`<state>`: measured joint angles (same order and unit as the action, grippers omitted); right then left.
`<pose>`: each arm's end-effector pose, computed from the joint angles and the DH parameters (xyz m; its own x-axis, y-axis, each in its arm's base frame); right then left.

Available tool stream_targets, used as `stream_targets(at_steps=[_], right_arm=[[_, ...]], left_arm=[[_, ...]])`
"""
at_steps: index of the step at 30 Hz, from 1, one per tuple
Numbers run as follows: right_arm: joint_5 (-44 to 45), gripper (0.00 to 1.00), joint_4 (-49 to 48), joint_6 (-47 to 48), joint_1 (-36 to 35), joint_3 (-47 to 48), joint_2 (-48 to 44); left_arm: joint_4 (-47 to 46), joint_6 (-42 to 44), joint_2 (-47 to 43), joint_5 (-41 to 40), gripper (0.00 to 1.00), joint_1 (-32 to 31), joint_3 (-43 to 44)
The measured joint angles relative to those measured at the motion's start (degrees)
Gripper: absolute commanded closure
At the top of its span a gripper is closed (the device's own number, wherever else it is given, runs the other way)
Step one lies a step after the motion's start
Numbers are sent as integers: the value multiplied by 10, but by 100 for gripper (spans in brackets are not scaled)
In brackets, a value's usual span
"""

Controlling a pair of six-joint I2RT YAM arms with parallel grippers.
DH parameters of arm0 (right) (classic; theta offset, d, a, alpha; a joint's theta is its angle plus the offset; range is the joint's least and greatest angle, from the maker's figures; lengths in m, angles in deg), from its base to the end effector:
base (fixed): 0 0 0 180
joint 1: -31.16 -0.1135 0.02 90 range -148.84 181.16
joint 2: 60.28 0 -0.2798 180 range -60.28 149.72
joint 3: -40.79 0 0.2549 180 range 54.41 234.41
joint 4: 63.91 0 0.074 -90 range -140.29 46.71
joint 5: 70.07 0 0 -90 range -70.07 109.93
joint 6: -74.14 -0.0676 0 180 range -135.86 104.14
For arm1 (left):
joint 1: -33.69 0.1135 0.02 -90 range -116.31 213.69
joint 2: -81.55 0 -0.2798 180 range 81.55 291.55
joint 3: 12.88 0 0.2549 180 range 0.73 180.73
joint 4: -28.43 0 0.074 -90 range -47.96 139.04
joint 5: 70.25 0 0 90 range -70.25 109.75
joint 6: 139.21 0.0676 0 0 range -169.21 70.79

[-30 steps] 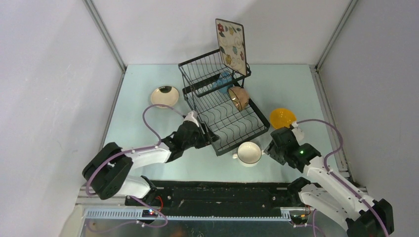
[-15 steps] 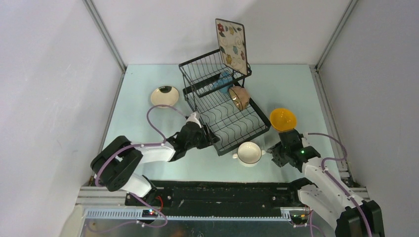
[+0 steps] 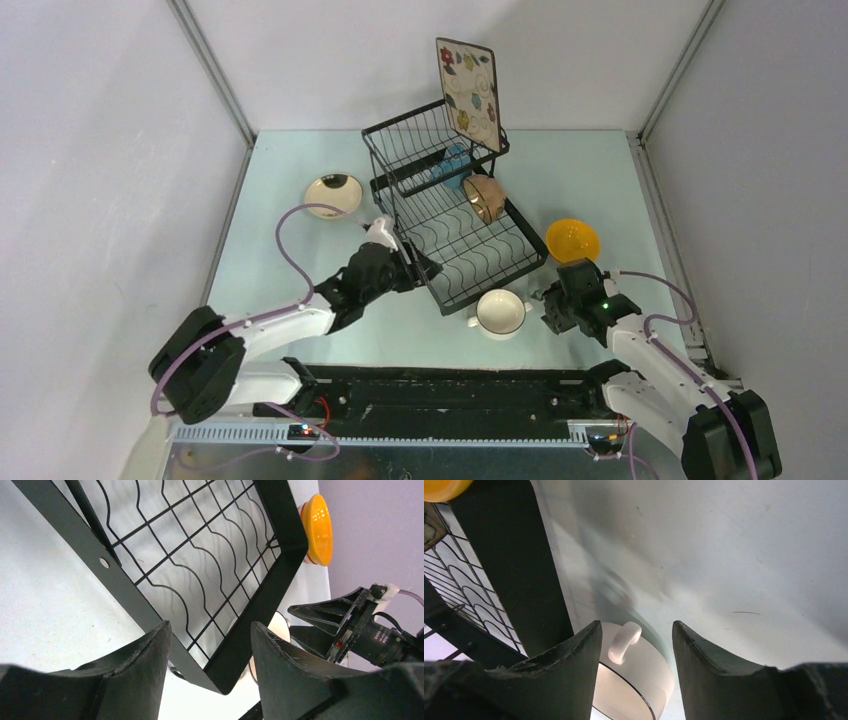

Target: Load the mixed dishes into the dish rack

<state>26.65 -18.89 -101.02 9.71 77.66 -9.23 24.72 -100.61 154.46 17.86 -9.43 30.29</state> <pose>0.1551 0.0524 0.1474 -0.3738 0.9164 -0.1434 0.7707 0.3928 0.5017 0.2105 -0.1941 0.1924 -0.7168 -0.3988 -0.5719 0.1624 0.7022 -0.6932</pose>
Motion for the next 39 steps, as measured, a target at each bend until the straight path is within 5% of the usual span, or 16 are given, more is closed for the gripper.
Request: stream_targets(at_steps=[10,12,17,26,39], right_arm=[[-15,46,-44,-8,-23,4,84],[-19,55,-54,-15,-35,5,93],[-14,99,-68,-34,-55,7,97],[12,100,-38,-14,-43,9,50],[58,100,84,87,2,18,-194]], left_arm=[[42,13,-51,-14,35,0,-7],[50,16,-56,-16,35,0,-7],[66,22,-81,-29,35,0,-14],[125,39,-129,-27,35,3,-18],[174,51,-159,33,34,7,20]])
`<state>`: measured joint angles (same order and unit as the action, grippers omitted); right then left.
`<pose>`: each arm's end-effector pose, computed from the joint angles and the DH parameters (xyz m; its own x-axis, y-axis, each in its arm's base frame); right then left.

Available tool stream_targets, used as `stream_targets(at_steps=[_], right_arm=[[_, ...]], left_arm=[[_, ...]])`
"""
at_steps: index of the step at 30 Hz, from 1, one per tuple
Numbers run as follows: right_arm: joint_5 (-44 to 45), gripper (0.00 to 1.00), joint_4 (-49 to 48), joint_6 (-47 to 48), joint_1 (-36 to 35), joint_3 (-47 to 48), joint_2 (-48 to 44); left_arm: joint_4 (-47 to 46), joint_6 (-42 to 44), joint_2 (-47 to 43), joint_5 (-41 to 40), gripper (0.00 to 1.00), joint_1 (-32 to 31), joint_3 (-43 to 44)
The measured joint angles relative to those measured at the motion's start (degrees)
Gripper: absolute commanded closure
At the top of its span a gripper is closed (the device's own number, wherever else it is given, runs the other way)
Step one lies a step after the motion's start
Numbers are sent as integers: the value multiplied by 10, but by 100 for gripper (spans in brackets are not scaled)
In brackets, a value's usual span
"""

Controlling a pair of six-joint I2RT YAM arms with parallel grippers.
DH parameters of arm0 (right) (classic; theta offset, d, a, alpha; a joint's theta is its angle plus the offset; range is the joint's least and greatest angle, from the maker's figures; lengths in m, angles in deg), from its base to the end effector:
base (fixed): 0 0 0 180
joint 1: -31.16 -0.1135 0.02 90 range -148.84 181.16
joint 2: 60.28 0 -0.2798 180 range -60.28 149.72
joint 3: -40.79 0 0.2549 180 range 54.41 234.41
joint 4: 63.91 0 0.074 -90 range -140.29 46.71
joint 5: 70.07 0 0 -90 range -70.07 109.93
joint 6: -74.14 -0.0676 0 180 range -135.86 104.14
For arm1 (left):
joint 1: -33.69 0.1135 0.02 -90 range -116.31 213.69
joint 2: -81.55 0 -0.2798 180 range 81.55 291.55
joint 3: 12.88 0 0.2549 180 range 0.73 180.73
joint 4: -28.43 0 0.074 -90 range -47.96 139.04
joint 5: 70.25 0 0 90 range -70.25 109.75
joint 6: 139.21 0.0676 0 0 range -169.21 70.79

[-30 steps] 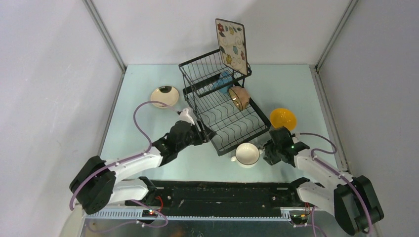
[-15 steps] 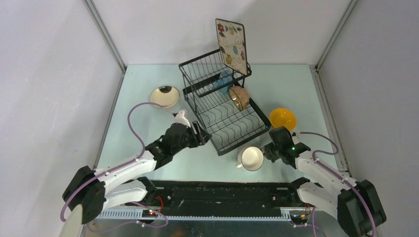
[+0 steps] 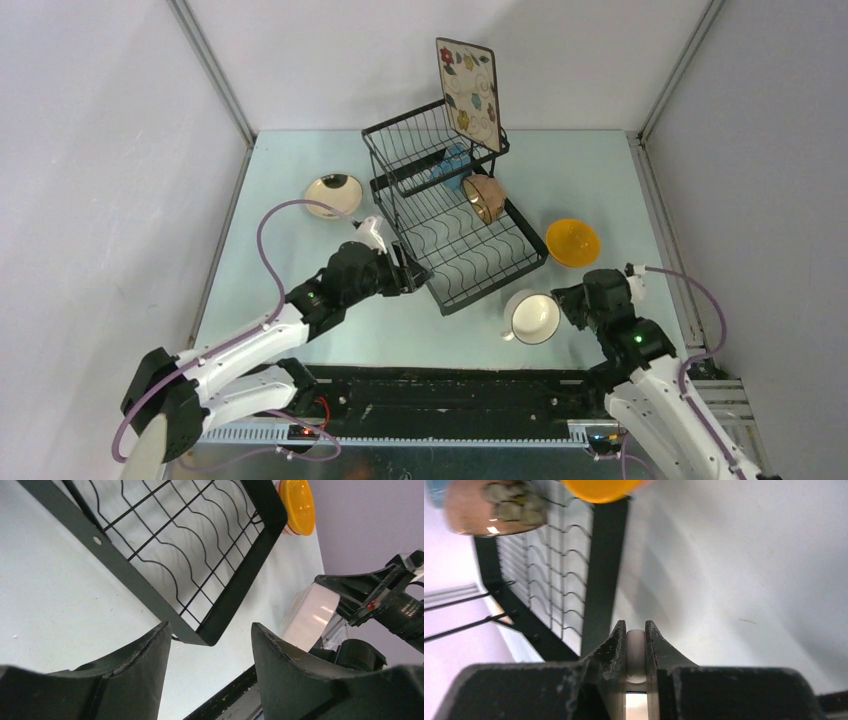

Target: Load the mixed dishes into the dish rack

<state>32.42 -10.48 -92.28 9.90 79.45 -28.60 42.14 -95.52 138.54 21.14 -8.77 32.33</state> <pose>0.1277 0.0340 0.1900 -0.3677 0.8753 -0.3141 0.6060 0.4818 0.6329 0.1796 -0.1665 0.2352 -0.7190 -0.3219 -0.6160 0.2478 0.7093 -0.6599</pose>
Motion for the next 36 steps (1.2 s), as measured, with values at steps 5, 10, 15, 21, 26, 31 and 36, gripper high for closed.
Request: stream_targets(at_steps=[5,10,15,21,26,31,36], right_arm=[[-13,100,-39,92,20,27,-58],[-46,100,-83,164,26,80,-34],[-104,100,-159,221,26,111,-1],[-195,100,-224,268,38,140,55],[-287,100,-322,275,53,174,126],[-325,100,-419,262,56,176,169],[-325,100,-503,233,51,176,197]], left_arm=[[-13,15,1,24,25,1,7],[-20,32,-7,40,23,2,7],[-49,33,-8,91,34,20,7],[-99,69,2,176,34,57,11],[-174,74,32,257,32,62,14],[-303,26,69,320,28,56,11],[-395,-13,87,332,28,26,5]])
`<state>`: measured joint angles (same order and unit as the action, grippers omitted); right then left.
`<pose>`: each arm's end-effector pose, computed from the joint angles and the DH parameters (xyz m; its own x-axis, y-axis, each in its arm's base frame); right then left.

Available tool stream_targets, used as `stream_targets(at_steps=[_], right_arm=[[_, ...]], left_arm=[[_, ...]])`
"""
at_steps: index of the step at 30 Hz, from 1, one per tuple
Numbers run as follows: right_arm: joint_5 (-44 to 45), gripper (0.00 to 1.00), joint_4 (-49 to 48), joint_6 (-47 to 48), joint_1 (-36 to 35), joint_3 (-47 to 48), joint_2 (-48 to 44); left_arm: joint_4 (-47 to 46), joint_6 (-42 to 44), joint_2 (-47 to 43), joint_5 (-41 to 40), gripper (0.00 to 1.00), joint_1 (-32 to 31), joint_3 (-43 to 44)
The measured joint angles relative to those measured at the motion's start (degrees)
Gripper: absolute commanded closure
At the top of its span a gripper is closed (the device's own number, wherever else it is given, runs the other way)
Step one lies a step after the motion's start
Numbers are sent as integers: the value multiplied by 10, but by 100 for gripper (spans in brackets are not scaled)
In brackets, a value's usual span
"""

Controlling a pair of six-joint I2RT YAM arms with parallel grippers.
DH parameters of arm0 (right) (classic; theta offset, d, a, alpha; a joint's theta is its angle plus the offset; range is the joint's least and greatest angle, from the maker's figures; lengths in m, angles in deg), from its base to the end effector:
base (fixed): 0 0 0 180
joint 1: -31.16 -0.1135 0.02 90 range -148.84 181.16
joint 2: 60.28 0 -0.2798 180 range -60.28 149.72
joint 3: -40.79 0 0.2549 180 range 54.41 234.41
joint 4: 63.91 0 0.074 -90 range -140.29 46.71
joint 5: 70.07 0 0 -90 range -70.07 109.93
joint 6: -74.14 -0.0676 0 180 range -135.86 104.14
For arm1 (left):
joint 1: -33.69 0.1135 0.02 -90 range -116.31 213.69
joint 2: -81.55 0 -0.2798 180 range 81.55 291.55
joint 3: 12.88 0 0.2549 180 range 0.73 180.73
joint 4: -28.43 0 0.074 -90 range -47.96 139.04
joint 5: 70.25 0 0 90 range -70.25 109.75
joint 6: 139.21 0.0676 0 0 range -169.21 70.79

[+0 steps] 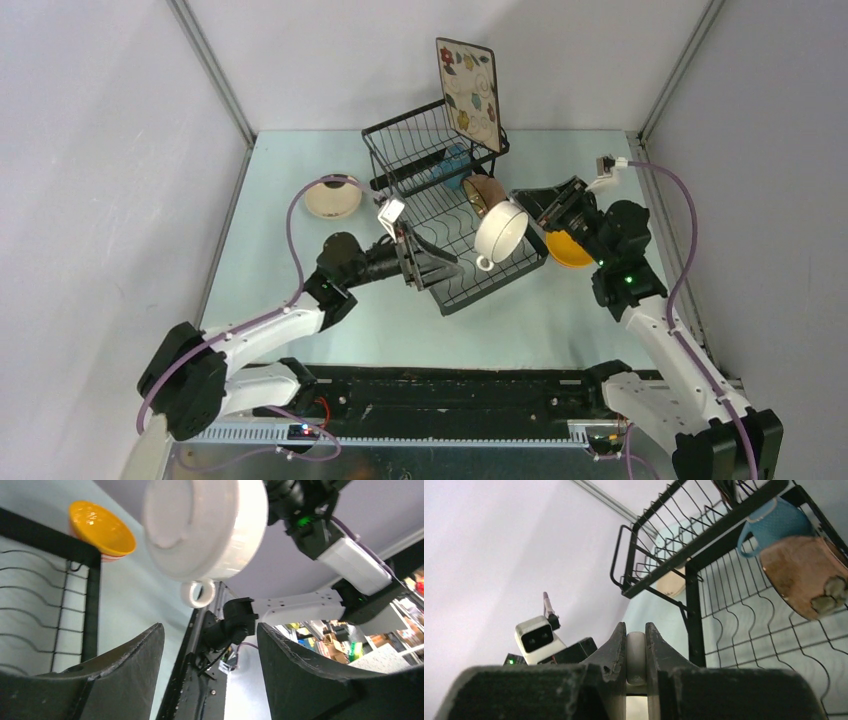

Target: Load the mixed dishes into the dish rack

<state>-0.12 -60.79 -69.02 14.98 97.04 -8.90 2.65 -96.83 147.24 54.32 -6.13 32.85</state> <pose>0.2209 0.0882 0.3579 -0.4553 0.6507 -0.6077 -0.3778 0.4769 0.7937 0.1854 -0.2045 0.2946 -0.6573 -0.2439 -0.7131 0.7052 0.1347 -0.6961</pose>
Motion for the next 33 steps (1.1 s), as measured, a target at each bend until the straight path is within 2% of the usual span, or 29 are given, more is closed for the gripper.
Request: stream_targets(at_steps=[6,12,15,17,20,25,27,28,29,30,32,33], right_arm=[[-10,100,-87,-34,-25,0,43],[-17,100,-134,-53,-56,0,62],[-17,100,-159,-54,-67,0,62],[-17,100,-174,-54,-73,0,62],[-17,100,-198,-54,-78,0,63],[-17,100,-236,-54,-84,0,69],[-17,100,-247,-55,-87,0,72],[-16,100,-252,-55,-88,0,74],[-16,100,-255,-55,-89,0,75],[-14,100,-257,-56,-90,0,76],[-15,97,-261,-63,-90,0,77],[-14,85,-262,-66,-89,-1,77]], left_arm=[[-59,-26,19,8,30,-22,-1],[-75,-44,42,15,33,-24,-1],[-91,-60,49,17,41,-24,-1],[-111,-76,55,18,43,-24,-1],[-158,-112,68,19,51,-25,0],[-254,-183,100,21,58,-26,0],[-284,-208,116,22,64,-26,0],[-296,-217,123,22,76,-26,0],[-306,-226,129,23,83,-26,0],[-316,-234,136,29,96,-26,0],[-332,-241,142,35,99,-26,0],[-339,-244,142,35,100,-26,0]])
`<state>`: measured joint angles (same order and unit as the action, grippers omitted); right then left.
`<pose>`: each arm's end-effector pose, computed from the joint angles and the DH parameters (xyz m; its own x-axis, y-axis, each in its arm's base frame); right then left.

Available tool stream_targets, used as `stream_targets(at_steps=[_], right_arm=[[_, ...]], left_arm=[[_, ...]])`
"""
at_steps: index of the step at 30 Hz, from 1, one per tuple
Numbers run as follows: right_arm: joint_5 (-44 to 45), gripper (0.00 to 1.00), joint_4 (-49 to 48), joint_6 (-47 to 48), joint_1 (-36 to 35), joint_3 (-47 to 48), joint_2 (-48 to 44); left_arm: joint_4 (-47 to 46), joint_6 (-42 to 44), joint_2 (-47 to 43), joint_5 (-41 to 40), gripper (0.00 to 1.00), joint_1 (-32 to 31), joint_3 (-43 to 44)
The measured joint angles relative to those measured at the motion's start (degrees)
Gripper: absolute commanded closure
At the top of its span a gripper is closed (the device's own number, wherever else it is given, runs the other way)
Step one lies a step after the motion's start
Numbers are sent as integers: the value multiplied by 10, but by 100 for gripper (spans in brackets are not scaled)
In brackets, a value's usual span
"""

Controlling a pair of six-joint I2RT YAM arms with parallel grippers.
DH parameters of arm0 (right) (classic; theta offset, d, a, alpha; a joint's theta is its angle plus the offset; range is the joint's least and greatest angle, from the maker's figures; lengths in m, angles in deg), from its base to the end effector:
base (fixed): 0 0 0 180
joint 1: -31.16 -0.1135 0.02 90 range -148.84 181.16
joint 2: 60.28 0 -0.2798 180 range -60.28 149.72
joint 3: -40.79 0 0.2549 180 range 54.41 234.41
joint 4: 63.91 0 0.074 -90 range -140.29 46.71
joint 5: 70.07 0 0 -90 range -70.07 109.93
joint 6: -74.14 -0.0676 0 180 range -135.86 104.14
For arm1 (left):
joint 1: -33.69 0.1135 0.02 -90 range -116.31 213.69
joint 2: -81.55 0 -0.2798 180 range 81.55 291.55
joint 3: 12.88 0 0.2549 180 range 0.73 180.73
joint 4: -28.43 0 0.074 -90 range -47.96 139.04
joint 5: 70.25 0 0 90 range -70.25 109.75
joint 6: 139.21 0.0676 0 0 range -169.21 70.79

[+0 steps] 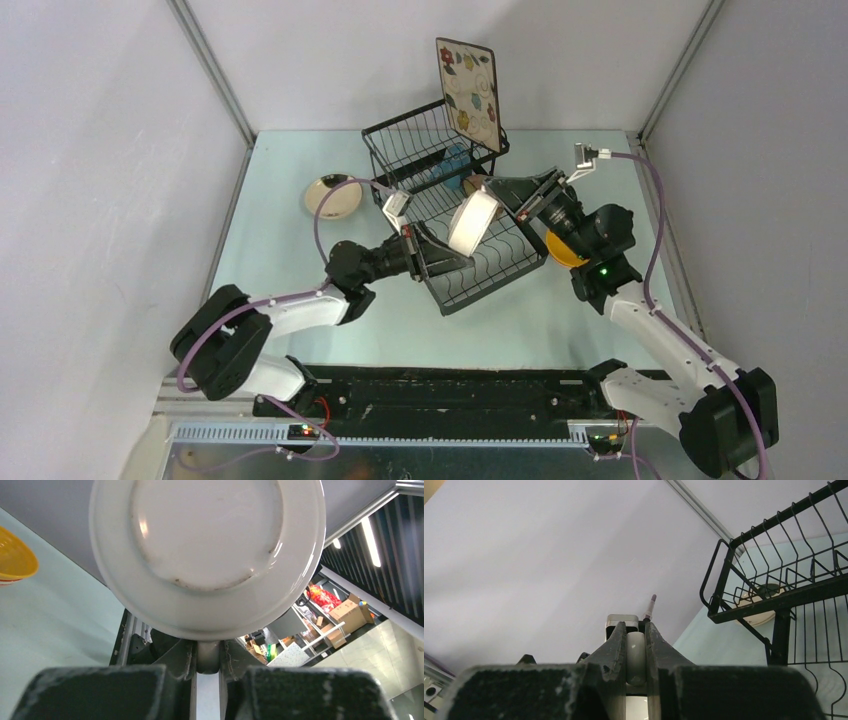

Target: Load the mixed dishes into the dish rack

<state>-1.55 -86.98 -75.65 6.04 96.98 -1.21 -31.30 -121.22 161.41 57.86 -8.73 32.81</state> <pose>0.2242 0.1325 0.3880 -0.4531 0.6757 -0.5815 -0.6254 0.2239 0.7475 0.1907 -0.2307 0.3006 -0.7974 -0.2851 -0.5319 0.5938 -0.2134 -0.7758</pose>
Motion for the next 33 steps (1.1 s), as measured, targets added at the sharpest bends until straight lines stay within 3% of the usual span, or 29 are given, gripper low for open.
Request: stream_targets(at_steps=[1,2,4,10,16,21,27,33], right_arm=[[0,78,-2,-2,0,0,0],[0,61,-2,0,0,0,-1],[2,45,6,5,5,-1,-6],[13,18,57,31,42,-8,-54],[39,15,143,64,86,-11,-104],[66,15,206,92,99,-27,-144],[89,16,255,121,101,-30,-179],[110,16,289,140,104,-31,-209]], left_arm=[[-3,-1,0,0,100,0,0],[-2,0,-1,0,100,0,0],[10,8,-5,-3,100,0,0],[176,89,-54,-39,100,-1,-1],[438,249,-123,-163,100,-19,8],[643,349,-109,-307,100,-56,78],[755,400,-40,-452,100,-92,158],[811,386,71,-563,100,-114,237]])
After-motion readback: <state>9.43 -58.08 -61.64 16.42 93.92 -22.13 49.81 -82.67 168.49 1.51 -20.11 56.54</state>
